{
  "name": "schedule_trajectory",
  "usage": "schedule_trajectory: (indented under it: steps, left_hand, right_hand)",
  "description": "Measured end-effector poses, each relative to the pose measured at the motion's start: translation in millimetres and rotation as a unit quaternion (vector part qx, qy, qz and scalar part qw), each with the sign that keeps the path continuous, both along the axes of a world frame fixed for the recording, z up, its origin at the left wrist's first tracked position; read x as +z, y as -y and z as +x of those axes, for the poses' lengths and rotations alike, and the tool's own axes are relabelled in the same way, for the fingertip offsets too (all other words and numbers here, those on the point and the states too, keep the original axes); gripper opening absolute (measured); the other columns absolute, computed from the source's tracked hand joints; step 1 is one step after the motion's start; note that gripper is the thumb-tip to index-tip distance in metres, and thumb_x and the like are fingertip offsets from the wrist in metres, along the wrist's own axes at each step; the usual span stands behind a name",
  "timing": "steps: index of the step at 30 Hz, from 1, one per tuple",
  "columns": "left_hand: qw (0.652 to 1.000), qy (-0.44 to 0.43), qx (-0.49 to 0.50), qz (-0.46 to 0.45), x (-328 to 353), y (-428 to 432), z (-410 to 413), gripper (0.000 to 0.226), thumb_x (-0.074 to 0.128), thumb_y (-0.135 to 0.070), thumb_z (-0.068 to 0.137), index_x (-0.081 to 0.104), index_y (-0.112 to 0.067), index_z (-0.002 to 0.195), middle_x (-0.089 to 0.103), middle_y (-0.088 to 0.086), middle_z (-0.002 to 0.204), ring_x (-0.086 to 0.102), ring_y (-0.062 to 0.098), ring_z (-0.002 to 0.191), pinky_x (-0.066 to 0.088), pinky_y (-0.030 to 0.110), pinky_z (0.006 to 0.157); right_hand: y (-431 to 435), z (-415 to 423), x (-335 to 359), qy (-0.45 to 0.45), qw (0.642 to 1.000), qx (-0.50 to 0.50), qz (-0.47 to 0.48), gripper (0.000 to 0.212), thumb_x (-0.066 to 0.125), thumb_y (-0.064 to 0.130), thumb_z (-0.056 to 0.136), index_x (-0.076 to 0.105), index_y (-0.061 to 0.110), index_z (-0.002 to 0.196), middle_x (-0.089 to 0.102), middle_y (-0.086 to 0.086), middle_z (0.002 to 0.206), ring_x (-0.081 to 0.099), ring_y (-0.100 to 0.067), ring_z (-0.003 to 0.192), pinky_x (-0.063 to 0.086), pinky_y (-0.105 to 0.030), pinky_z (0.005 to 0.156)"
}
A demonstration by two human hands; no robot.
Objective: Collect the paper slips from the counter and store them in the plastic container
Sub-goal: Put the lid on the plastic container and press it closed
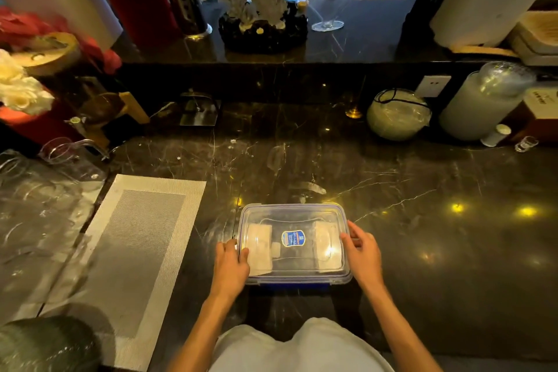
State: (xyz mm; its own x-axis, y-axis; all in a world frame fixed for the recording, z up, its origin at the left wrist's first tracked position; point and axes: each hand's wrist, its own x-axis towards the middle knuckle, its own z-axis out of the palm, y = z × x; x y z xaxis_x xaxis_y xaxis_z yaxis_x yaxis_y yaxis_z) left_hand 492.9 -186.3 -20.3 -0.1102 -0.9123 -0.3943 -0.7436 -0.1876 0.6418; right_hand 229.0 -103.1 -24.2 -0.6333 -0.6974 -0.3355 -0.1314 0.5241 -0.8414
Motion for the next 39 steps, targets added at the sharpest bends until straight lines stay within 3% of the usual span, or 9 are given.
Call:
schedule_trajectory:
  steps: [4,7,9,12,18,23,30,35,39]
  left_hand:
    - [1.000,-0.010,0.002,0.002,-8.6,-3.8,2.2,0.033,0.046,-0.027,0.101,0.045,-0.011,0.130,0.037,0.007,0.132,0.055,0.027,0.120,0.050,0.037,0.099]
    - [1.000,0.004,0.014,0.012,-9.2,2.5,-0.5,0.056,0.050,-0.029,0.099,0.028,-0.017,0.148,0.030,0.010,0.148,0.038,0.032,0.137,0.039,0.048,0.112]
    - [0.998,0.033,-0.008,-0.047,-5.8,10.6,-3.8,0.063,0.048,-0.031,0.099,0.018,-0.024,0.153,0.025,0.007,0.156,0.027,0.030,0.143,0.026,0.051,0.117]
    - [0.979,0.061,-0.119,-0.156,1.4,30.3,-15.5,0.056,0.040,-0.035,0.099,0.022,-0.030,0.152,0.025,0.000,0.160,0.020,0.022,0.148,0.015,0.047,0.119]
    - [0.936,0.163,-0.246,-0.194,-12.1,50.0,-42.3,0.061,0.021,-0.049,0.101,0.002,-0.033,0.157,-0.011,-0.002,0.165,-0.015,0.022,0.152,-0.010,0.048,0.122]
    - [0.913,0.209,-0.272,-0.220,-36.8,38.5,-39.6,0.061,0.008,-0.053,0.099,0.000,-0.033,0.156,-0.004,-0.002,0.166,-0.012,0.021,0.153,0.005,0.053,0.124]
    - [0.909,0.229,-0.270,-0.221,-39.4,41.8,-41.1,0.061,0.007,-0.052,0.099,-0.004,-0.032,0.156,-0.003,-0.001,0.166,-0.010,0.023,0.153,0.006,0.053,0.124]
    - [0.915,0.213,-0.271,-0.208,-39.6,42.8,-42.3,0.062,0.008,-0.054,0.098,-0.003,-0.035,0.156,-0.002,-0.002,0.167,-0.009,0.022,0.153,0.005,0.051,0.124]
    - [0.926,0.196,-0.262,-0.189,-35.1,44.3,-41.6,0.063,0.009,-0.058,0.095,-0.001,-0.038,0.155,-0.002,-0.006,0.167,-0.009,0.018,0.153,0.009,0.050,0.122]
  right_hand:
    - [-5.1,-1.1,-3.1,-0.023,0.999,0.004,0.022,0.041,0.059,0.030,0.096,0.055,0.020,0.136,0.054,-0.009,0.128,0.061,-0.020,0.105,0.056,-0.034,0.085]
    - [-1.1,-5.1,1.1,-0.032,0.997,0.026,0.063,0.041,0.058,0.033,0.097,0.054,0.021,0.136,0.056,-0.009,0.128,0.061,-0.020,0.106,0.055,-0.036,0.086]
    - [2.3,-4.9,7.0,-0.144,0.981,0.078,0.104,0.042,0.053,0.034,0.099,0.050,0.019,0.138,0.055,-0.009,0.133,0.058,-0.022,0.117,0.051,-0.038,0.095]
    - [12.4,5.7,16.0,-0.256,0.958,0.123,0.032,0.044,0.043,0.036,0.102,0.045,0.017,0.143,0.053,-0.005,0.143,0.050,-0.021,0.131,0.044,-0.036,0.105]
    - [35.6,30.2,-7.8,-0.374,0.878,0.281,0.106,0.072,0.006,0.064,0.095,-0.003,0.027,0.156,-0.004,-0.002,0.166,-0.010,-0.024,0.153,-0.003,-0.045,0.125]
    - [29.6,34.8,-37.7,-0.418,0.854,0.279,0.134,0.070,0.015,0.064,0.097,0.008,0.030,0.158,0.008,-0.005,0.166,-0.002,-0.025,0.154,0.006,-0.051,0.124]
    - [33.3,34.6,-45.5,-0.439,0.845,0.275,0.136,0.070,0.023,0.063,0.097,0.005,0.032,0.157,0.010,-0.005,0.167,-0.001,-0.023,0.155,-0.002,-0.047,0.124]
    - [33.0,32.3,-40.4,-0.430,0.845,0.286,0.138,0.071,0.016,0.064,0.097,0.002,0.030,0.158,0.004,-0.006,0.167,-0.003,-0.025,0.154,0.003,-0.050,0.124]
    - [31.3,27.4,-26.9,-0.401,0.850,0.320,0.120,0.075,0.004,0.069,0.094,-0.007,0.029,0.156,-0.012,-0.004,0.165,-0.017,-0.023,0.152,-0.009,-0.047,0.123]
